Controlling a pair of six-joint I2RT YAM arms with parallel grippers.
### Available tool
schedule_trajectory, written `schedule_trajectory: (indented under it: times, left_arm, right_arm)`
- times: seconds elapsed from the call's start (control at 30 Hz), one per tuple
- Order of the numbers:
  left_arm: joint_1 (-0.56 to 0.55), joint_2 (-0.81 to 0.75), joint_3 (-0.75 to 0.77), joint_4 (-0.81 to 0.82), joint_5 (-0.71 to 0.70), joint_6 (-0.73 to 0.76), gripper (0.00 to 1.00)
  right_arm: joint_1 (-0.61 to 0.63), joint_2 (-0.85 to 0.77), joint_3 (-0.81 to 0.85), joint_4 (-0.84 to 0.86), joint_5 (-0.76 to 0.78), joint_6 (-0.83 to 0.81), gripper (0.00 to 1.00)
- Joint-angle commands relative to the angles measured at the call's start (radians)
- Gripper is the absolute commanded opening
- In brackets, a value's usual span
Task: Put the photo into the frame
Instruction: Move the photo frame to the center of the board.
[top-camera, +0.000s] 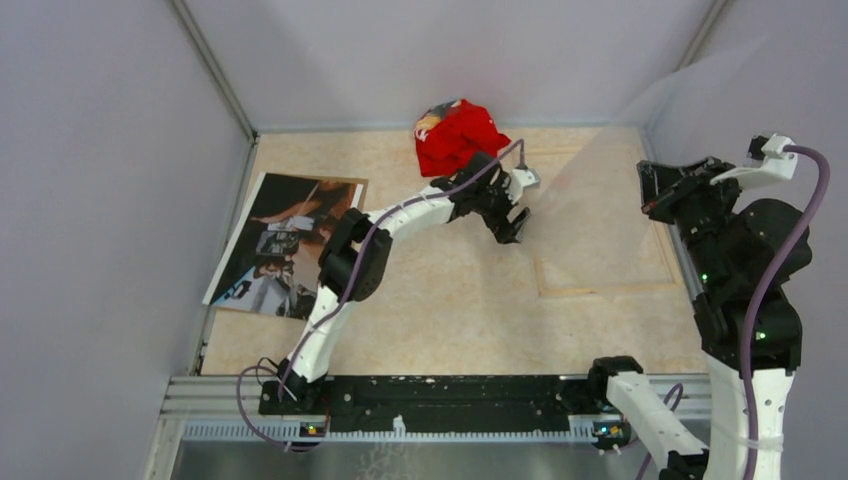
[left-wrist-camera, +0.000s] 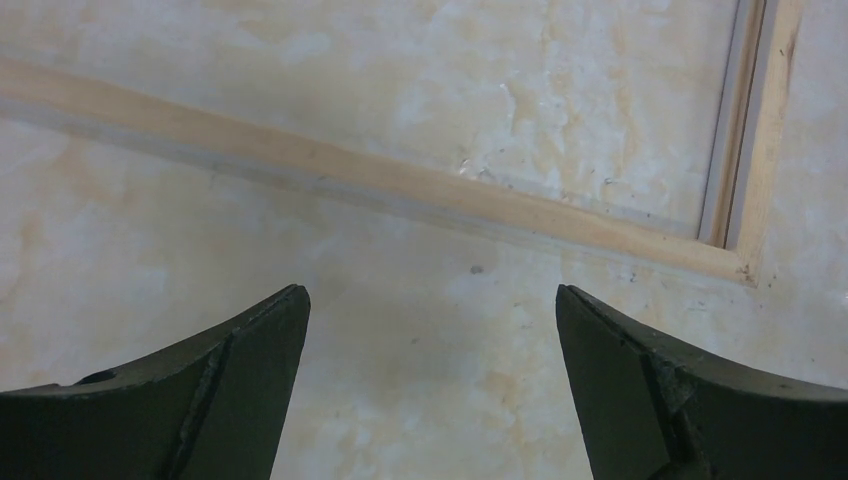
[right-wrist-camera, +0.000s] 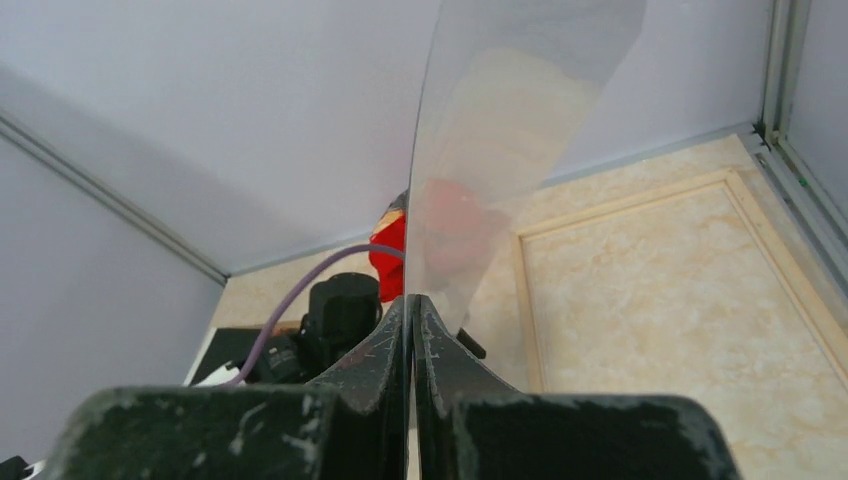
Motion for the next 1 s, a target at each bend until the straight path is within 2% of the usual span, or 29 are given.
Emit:
schedule_trajectory:
  times: [0.0, 0.13, 0.3, 0.43, 0.77, 0.9, 0.97]
  left_arm:
    - [-0.078, 0.03, 0.036, 0.095, -0.095, 0.114, 0.99]
    - [-0.086, 0.055, 0.033, 0.178, -0.109, 0.101, 0.99]
    - [-0.117, 0.098, 0.04, 0.241, -0.192, 0.09, 0.99]
    - [-0.129, 0.136, 0.069, 0.251, -0.243, 0.078, 0.99]
    - [-0.133, 0.165, 0.086, 0.274, -0.256, 0.024, 0.99]
    - [-0.144, 0.185, 0.1, 0.254, -0.312, 0.054, 0.99]
    - [-0.142, 0.191, 0.095, 0.232, -0.346, 0.064, 0.91]
  right_arm:
    - [-0.005, -0.048, -0.007, -0.023, 0.036, -0.018, 0.0]
    - [-0.005, -0.076, -0.017, -0.044, 0.025, -0.006, 0.0]
    - [-0.005, -0.098, -0.025, -0.061, 0.014, -0.001, 0.0]
    - [-0.005, -0.108, -0.009, -0.085, 0.017, -0.006, 0.0]
    - [-0.005, -0.118, 0.004, -0.134, 0.058, -0.035, 0.0]
    - [-0.006, -0.119, 0.002, -0.133, 0.062, -0.037, 0.0]
    - [-0.005, -0.117, 0.005, -0.135, 0.062, -0.039, 0.0]
